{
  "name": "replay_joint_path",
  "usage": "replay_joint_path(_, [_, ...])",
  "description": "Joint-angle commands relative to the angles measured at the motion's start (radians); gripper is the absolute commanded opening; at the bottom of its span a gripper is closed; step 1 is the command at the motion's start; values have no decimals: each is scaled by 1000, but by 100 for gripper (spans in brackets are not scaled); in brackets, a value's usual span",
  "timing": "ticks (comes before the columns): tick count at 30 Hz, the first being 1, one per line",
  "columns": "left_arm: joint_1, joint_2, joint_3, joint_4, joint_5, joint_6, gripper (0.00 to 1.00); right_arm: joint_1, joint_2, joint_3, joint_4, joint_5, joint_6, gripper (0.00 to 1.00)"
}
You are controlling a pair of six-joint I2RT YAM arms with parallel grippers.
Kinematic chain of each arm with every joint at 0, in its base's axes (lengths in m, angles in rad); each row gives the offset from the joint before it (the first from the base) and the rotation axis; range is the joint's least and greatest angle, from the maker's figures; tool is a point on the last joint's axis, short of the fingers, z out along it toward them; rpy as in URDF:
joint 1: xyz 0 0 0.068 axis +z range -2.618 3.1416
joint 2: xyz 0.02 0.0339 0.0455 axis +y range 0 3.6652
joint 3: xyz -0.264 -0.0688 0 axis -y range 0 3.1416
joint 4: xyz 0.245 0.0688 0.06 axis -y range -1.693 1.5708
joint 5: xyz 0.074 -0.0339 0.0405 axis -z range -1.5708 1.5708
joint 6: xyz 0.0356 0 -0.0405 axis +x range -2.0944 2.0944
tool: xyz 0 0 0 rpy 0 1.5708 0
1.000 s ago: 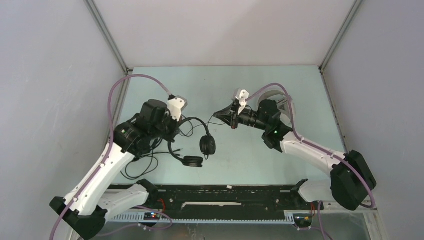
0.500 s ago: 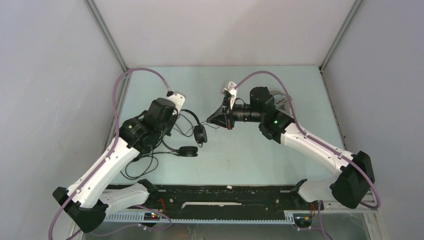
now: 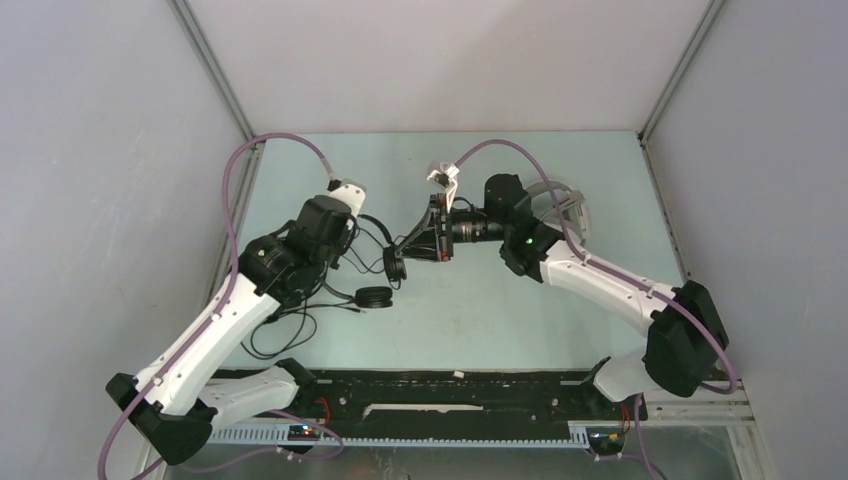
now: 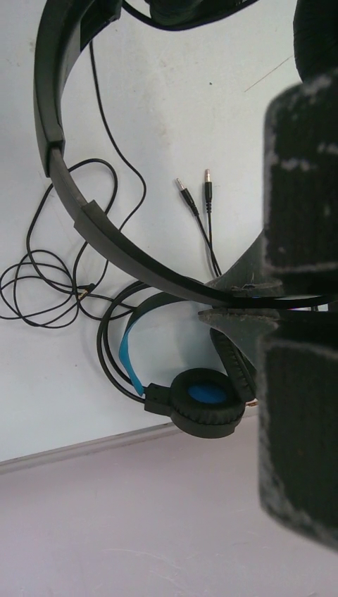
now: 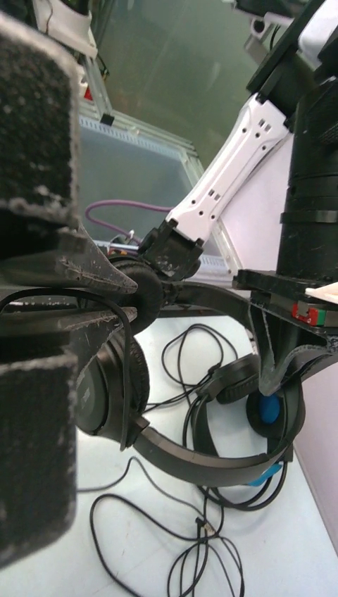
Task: Wrap the headphones
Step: Wrap the headphones cable around the headphones.
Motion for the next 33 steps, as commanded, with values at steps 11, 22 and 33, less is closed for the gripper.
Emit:
replay_joint_path(11, [-1,-20,42,127,-128,-143,0,60,79,60,271,-74,229,23])
replay_joint_path(22, [-1,-64,25,217,-195,-198,0,107,92,61,294,-50,215,24])
replay_joint_path(33, [-1,-126,-14,297,-275,-241,0,125,102,60,315,-43,209,25])
